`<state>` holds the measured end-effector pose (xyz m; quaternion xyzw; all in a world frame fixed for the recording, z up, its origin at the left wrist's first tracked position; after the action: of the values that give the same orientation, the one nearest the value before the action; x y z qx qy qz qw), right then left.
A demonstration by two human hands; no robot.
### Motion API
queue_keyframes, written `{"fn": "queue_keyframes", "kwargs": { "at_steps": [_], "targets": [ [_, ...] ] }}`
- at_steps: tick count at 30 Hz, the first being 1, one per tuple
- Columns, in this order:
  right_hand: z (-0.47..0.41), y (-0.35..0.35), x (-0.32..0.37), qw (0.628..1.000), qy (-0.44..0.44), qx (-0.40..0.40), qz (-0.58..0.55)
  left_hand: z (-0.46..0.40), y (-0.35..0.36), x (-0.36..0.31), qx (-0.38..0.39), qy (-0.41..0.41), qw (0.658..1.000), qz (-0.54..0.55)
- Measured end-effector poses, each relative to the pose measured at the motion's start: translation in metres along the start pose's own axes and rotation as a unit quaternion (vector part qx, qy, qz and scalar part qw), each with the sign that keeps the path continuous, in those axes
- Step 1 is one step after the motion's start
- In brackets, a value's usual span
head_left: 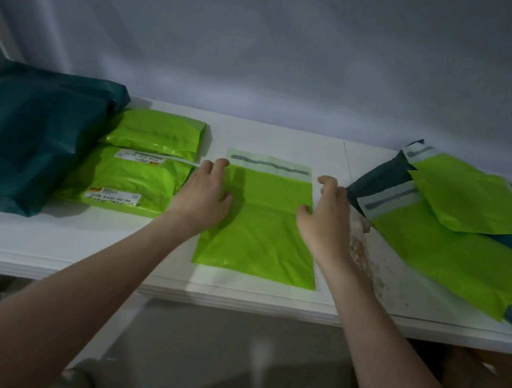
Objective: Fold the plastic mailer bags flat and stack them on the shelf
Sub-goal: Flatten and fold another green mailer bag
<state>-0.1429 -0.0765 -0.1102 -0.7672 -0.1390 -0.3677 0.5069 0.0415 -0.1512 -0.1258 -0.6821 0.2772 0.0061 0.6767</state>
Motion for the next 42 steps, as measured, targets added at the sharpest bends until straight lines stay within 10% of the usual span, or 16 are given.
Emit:
{"fn": "queue_keyframes", "kwargs": {
  "at_steps": [12, 27, 35, 42],
  "targets": [
    [-0.006, 0.012, -0.039, 0.982, 0.161, 0.087, -0.041, -0.008, 0.015, 0.017, 0.055, -0.198, 0.902, 0.379],
    [-0.011, -0.011, -0.024, 0.988, 0.114, 0.023, -0.098, -0.013, -0.009, 0.023, -0.011, -0.164, 0.958, 0.237],
    [-0.007, 0.005, -0.037, 0.906, 0.247, 0.071, -0.337, 0.001, 0.009, 0.017, 0.131, -0.230, 0.832, 0.487],
    [-0.007, -0.003, -0.048, 0.915, 0.268, 0.073, -0.293, 0.005, 0.009, 0.021, 0.144, -0.241, 0.830, 0.483]
  ]
}}
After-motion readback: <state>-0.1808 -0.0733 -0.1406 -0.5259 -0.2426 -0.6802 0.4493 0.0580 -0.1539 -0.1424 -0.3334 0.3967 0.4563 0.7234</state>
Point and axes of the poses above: each hand's wrist, its own z-axis away from the middle knuckle, its own y-axis out of the palm, x = y × z, the point moved 7 cm from there along -z, towards the middle knuckle, and after that the axes turned 8 degrees about -z, right-handed, at the moved point
